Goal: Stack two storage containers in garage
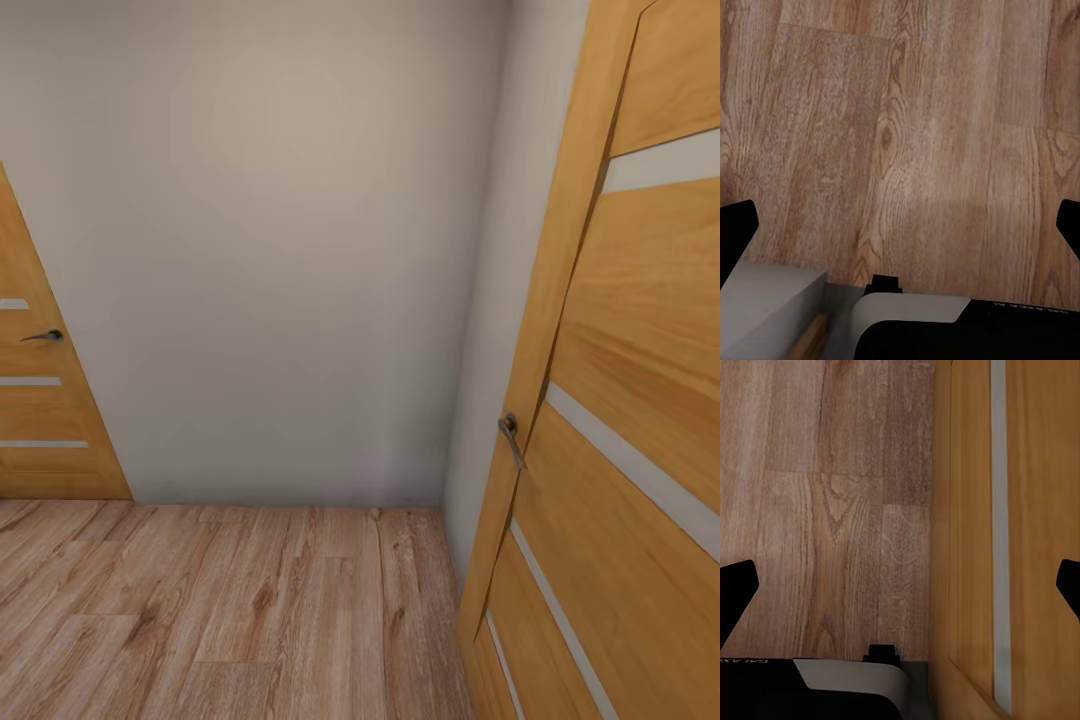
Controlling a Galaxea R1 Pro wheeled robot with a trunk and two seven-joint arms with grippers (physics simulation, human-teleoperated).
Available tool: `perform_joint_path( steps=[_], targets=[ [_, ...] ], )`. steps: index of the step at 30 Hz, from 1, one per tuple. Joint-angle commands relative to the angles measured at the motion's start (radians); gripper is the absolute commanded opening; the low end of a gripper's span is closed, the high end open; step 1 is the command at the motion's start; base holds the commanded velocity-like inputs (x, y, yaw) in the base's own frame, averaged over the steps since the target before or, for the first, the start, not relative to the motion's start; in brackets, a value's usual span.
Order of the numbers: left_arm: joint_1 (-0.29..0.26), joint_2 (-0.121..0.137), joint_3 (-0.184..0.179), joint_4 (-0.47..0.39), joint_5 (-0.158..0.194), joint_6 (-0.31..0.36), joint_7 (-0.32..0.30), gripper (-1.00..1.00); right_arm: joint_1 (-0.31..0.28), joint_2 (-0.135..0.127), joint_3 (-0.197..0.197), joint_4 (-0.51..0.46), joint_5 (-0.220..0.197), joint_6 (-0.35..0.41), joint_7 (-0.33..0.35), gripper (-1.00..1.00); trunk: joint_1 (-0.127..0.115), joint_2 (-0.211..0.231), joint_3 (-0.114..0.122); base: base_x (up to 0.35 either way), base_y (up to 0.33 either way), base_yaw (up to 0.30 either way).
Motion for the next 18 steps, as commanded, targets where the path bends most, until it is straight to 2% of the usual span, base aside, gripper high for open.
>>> perform_joint_path(
  steps=[1,10,18],
  targets=[
    [-0.001,0.0,0.004,0.004,0.008,-0.006,-0.007,1.0,-0.001,0.0,0.004,0.004,0.0,-0.007,-0.001,1.0,0.0,-0.001,0.0,0.0,0.0,0.0],
    [-0.001,0.001,0.004,0.004,0.008,-0.006,-0.007,1.0,-0.001,0.0,0.005,0.004,0.0,-0.005,-0.001,1.0,0.0,-0.001,0.0,0.005,0.0,0.0],
    [-0.001,0.002,0.004,0.004,0.008,-0.006,-0.007,1.0,-0.001,0.001,0.005,0.004,0.0,-0.005,-0.001,1.0,0.0,-0.001,0.0,0.205,0.0,0.0]
  ],
)
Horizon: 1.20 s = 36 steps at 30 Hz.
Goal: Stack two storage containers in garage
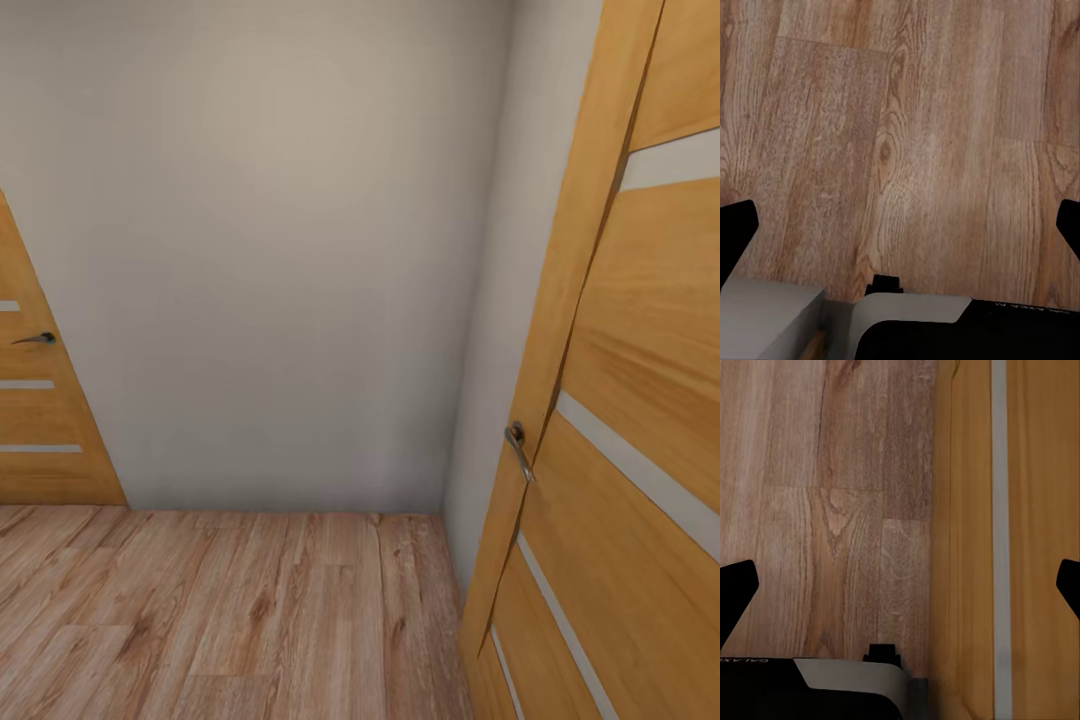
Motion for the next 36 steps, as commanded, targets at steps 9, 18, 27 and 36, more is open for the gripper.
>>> perform_joint_path(
  steps=[9,18,27,36],
  targets=[
    [-0.001,0.001,0.004,0.004,0.008,-0.006,-0.007,1.0,-0.001,0.0,0.004,0.004,0.0,-0.007,-0.001,1.0,0.001,-0.001,0.0,0.025,0.0,0.0],
    [-0.001,0.002,0.004,0.004,0.008,-0.006,-0.007,1.0,-0.001,0.0,0.004,0.004,0.0,-0.007,-0.001,1.0,0.001,-0.001,0.0,0.0,0.022,0.0],
    [-0.001,0.002,0.004,0.004,0.008,-0.006,-0.007,1.0,-0.001,0.0,0.004,0.004,0.001,-0.007,-0.001,1.0,0.001,-0.001,0.0,0.0,0.001,0.0],
    [-0.001,0.002,0.004,0.004,0.008,-0.006,-0.007,1.0,-0.001,-0.001,0.003,0.004,0.001,-0.008,-0.001,1.0,0.001,-0.001,0.0,0.027,0.0,0.0]
  ],
)
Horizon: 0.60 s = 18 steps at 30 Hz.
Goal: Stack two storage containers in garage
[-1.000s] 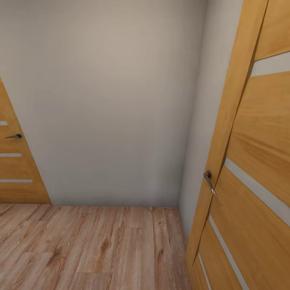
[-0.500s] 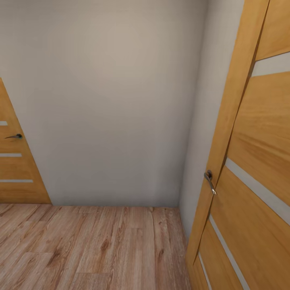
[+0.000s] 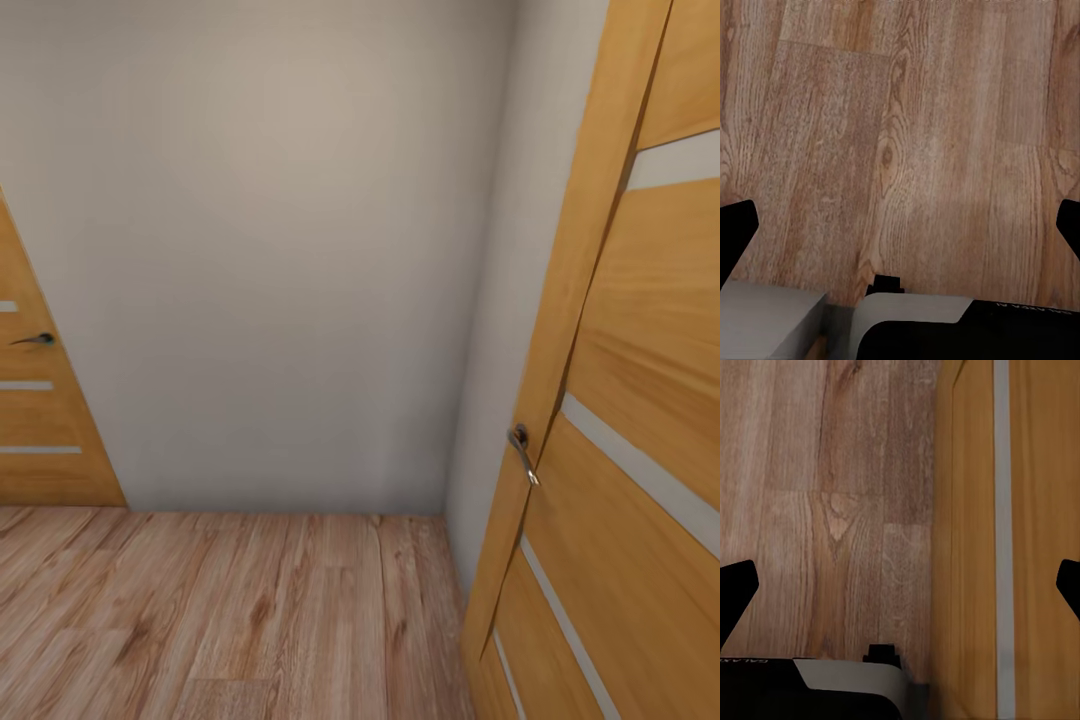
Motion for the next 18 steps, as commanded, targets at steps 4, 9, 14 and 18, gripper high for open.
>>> perform_joint_path(
  steps=[4,9,14,18],
  targets=[
    [-0.001,-0.001,0.004,0.004,0.008,-0.006,-0.007,1.0,-0.001,0.0,0.004,0.004,0.0,-0.006,-0.001,1.0,0.001,-0.001,0.0,0.268,0.0,0.0],
    [-0.001,0.0,0.004,0.004,0.008,-0.006,-0.007,1.0,-0.001,0.0,0.004,0.004,0.0,-0.006,-0.001,1.0,0.001,-0.001,0.0,0.315,0.0,0.0],
    [-0.001,0.0,0.004,0.004,0.008,-0.006,-0.007,1.0,-0.001,0.0,0.004,0.004,0.0,-0.006,-0.001,1.0,0.001,-0.001,0.0,0.132,0.0,0.0],
    [-0.001,0.0,0.004,0.004,0.008,-0.006,-0.007,1.0,-0.001,0.0,0.004,0.004,0.0,-0.006,-0.001,1.0,0.001,-0.001,0.0,0.014,0.0,0.0]
  ],
)
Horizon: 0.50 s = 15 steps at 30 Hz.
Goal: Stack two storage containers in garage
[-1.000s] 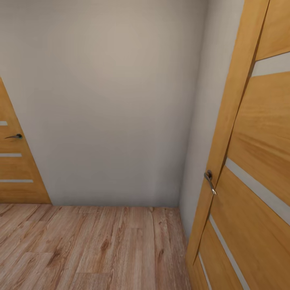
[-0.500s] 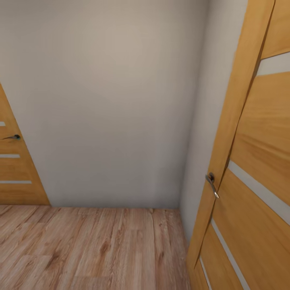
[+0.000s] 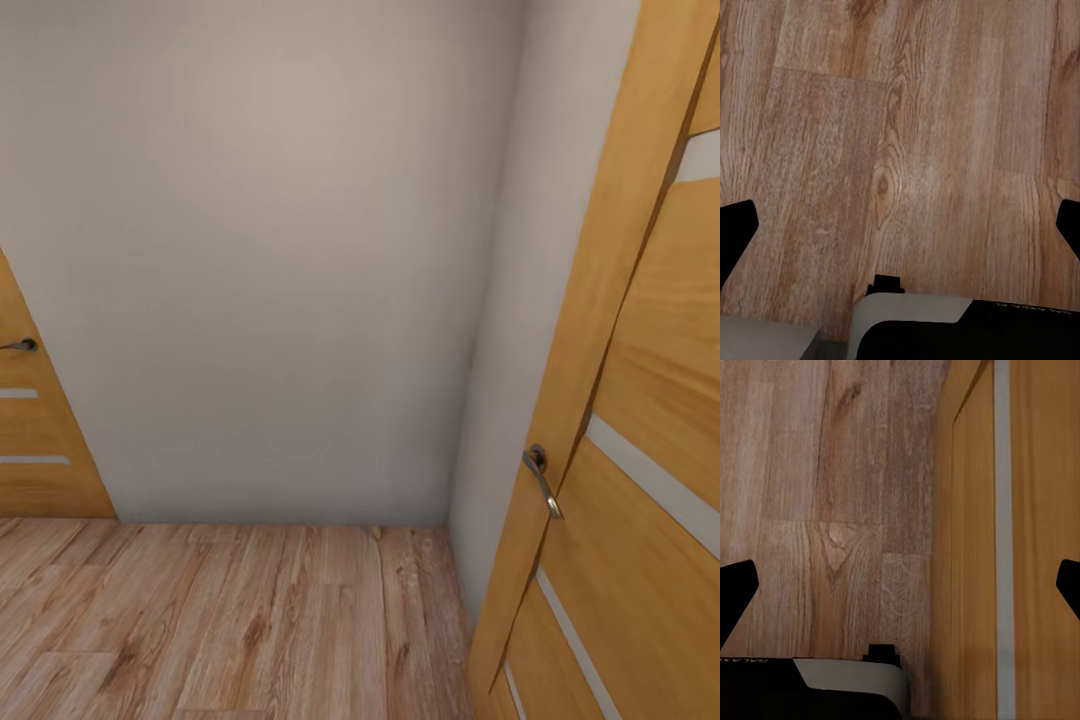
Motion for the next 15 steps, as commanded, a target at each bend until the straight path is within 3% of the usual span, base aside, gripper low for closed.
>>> perform_joint_path(
  steps=[1,15],
  targets=[
    [-0.002,0.0,0.004,0.004,0.008,-0.006,-0.007,1.0,-0.001,0.0,0.004,0.004,0.0,-0.006,-0.001,1.0,0.0,-0.001,0.0,0.005,0.0,0.0],
    [-0.001,0.0,0.004,0.004,0.008,-0.006,-0.007,1.0,-0.001,0.0,0.004,0.004,0.0,-0.006,-0.001,1.0,0.0,-0.001,0.0,0.0,0.0,0.0]
  ],
)
